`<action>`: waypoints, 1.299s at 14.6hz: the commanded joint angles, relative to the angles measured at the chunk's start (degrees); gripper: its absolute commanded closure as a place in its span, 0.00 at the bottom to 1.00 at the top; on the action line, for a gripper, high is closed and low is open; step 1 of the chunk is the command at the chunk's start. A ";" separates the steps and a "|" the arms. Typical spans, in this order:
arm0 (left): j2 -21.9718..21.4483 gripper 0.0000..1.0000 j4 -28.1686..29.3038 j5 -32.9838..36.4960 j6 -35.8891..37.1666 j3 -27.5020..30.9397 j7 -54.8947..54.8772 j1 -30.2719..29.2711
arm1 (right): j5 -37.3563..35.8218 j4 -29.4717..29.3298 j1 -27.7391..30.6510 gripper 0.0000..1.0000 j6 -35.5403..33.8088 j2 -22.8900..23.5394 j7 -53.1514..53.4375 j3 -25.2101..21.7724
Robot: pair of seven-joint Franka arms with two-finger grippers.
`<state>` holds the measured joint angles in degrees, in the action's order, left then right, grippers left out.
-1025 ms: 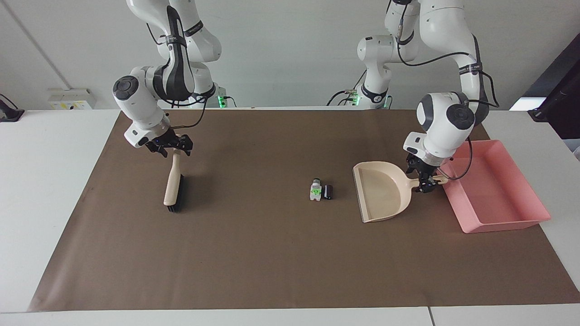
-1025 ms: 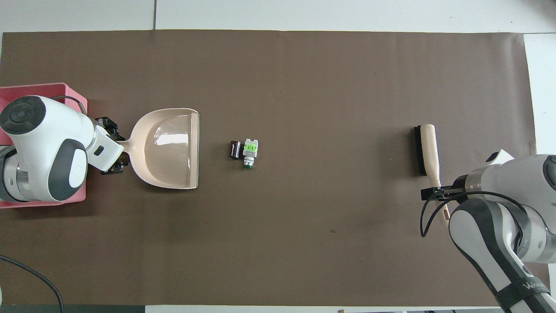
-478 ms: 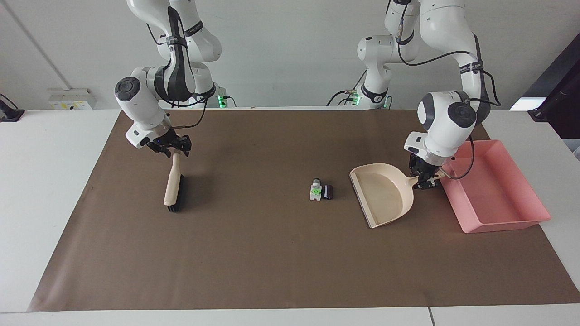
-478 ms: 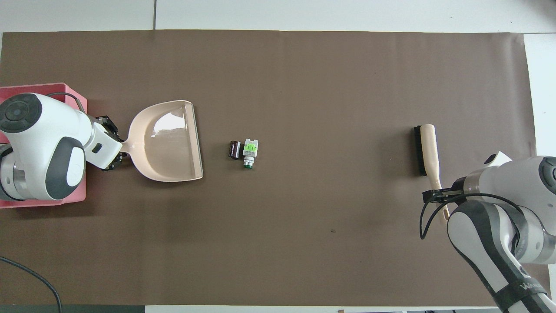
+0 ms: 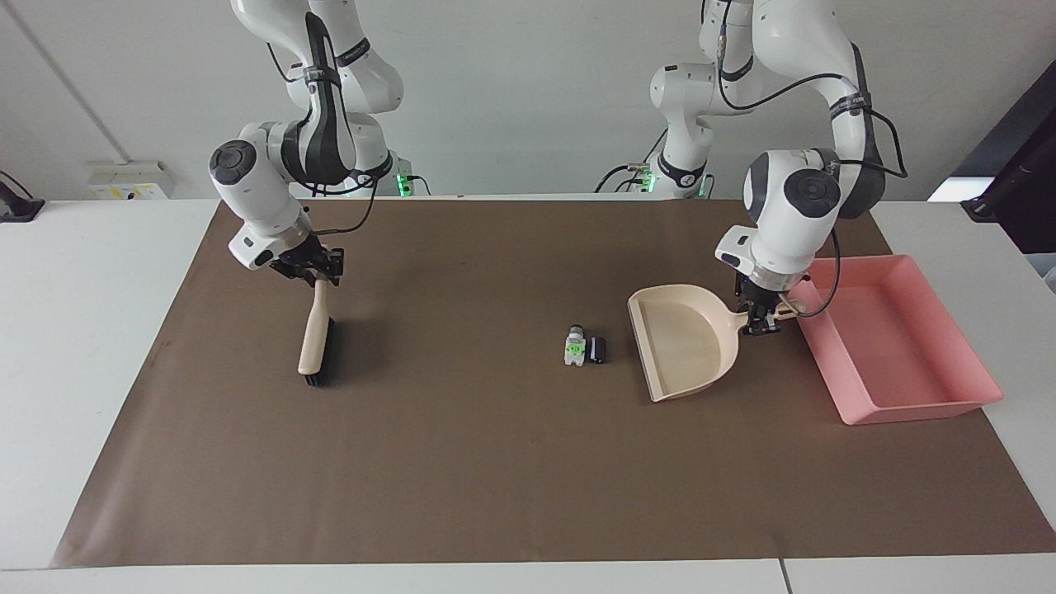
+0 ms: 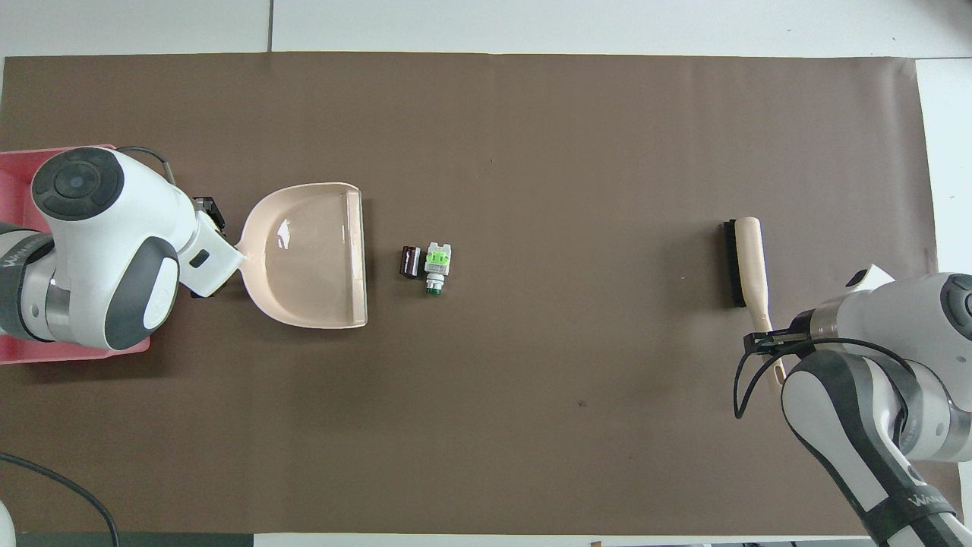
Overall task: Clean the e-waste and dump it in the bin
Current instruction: 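Slide the dustpan toward the battery while the right gripper lifts the brush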
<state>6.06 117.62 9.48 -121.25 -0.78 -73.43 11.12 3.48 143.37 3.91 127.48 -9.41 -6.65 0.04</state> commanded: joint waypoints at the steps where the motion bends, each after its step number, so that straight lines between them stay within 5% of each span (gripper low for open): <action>1: 0.45 1.00 0.06 2.64 1.10 0.60 4.86 3.29 | -0.66 0.77 0.40 1.00 0.40 -1.05 2.07 0.31; 8: 1.94 1.00 0.24 7.83 1.89 0.60 9.44 6.28 | -0.75 -4.40 -0.65 1.00 -5.38 0.18 3.04 1.10; 11: 2.21 1.00 0.15 8.45 2.33 0.60 9.71 7.25 | -2.85 -10.99 -7.22 1.00 -11.81 2.20 8.82 1.10; 15: 2.21 1.00 0.41 9.50 4.43 0.60 9.63 7.86 | -6.72 -11.36 -17.24 1.00 -9.45 2.64 17.62 1.10; 19: 3.61 1.00 -0.02 10.38 4.97 0.60 9.71 9.18 | -8.49 -17.93 -24.54 1.00 -8.91 8.87 19.13 1.19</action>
<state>8.60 117.88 18.49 -117.45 -0.75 -64.64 18.99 -3.75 130.82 -18.44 118.92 -4.94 11.90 1.38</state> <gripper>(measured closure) 0.670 0.740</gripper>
